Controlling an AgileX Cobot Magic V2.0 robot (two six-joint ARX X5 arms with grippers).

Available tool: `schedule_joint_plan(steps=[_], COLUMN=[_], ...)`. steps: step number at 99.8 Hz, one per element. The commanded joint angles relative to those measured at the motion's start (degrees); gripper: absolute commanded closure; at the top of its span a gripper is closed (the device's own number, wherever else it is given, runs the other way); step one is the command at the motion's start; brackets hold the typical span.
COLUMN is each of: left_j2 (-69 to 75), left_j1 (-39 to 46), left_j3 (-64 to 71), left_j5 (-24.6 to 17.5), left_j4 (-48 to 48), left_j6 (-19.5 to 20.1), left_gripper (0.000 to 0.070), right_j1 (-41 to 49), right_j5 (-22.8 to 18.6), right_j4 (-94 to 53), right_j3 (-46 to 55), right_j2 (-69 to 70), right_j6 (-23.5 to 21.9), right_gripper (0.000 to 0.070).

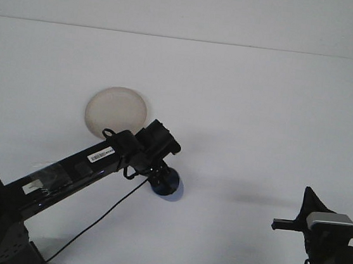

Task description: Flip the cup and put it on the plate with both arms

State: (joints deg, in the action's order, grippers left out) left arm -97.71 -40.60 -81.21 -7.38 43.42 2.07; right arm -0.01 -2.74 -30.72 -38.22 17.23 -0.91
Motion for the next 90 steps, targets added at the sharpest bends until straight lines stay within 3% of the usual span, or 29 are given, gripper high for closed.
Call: schedule_joint_plan(steps=[1,8,27,52,90], left_j2=[0.9,0.9,0.6,-4.6,-12.7], left_j1=[1.6,4.6,14.6,24.2,28.3], left_j3=[-4.2,-7.7,-14.1,-16.9,-16.9], left_j5=[4.8,9.1,14.7,14.9,14.9], left_j4=[0.0,0.3,-3.5,-2.1,-1.6], left_j6=[0.1,0.1,0.0,-1.0,-1.3], left_gripper=[0.0695,0.0695,0.0694,0.0694,0.0689], right_j1=[0.0,0.0,0.0,0.0,0.0], right_j5=[0.3,0.3,0.2,0.2,0.2], right_j4=[0.7,0.7,0.7,0.7,0.6], right_j3=[-0.5,-0.5,-0.5,-0.5,-0.5], right_j2=[0.1,0.1,0.1,0.1,0.1], right_j6=[-0.6,-0.6,-0.6,-0.6,-0.6], right_gripper=[0.07,0.07,0.07,0.07,0.07])
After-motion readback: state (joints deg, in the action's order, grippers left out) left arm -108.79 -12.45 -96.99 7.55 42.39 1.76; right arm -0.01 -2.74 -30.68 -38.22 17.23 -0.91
